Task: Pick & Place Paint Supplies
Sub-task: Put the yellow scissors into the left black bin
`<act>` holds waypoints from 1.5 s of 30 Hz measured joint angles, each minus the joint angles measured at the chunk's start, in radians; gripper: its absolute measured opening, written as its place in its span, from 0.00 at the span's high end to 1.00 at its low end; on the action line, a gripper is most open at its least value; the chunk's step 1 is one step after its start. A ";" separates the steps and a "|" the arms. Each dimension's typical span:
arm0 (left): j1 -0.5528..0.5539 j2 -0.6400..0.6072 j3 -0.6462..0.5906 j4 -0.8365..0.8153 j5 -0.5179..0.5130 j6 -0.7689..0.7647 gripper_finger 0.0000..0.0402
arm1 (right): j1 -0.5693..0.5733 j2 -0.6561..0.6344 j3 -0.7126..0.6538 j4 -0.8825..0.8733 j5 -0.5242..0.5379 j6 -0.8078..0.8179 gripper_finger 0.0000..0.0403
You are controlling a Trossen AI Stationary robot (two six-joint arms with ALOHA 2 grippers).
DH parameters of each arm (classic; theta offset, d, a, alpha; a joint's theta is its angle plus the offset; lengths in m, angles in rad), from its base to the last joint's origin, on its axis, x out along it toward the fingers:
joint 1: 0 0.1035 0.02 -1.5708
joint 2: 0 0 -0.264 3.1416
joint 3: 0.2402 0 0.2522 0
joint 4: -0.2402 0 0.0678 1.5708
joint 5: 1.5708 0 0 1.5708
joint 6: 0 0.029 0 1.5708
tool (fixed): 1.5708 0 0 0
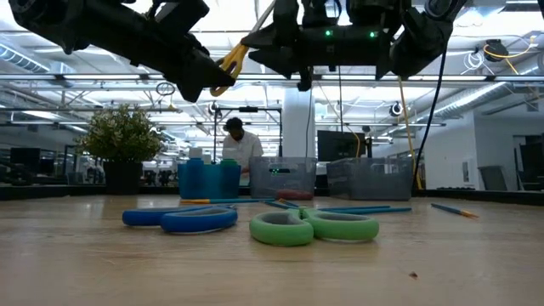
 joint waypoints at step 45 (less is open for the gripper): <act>0.024 -0.073 0.000 -0.211 0.610 -0.478 0.33 | -0.193 -0.312 0.000 -0.591 -0.363 -0.092 0.96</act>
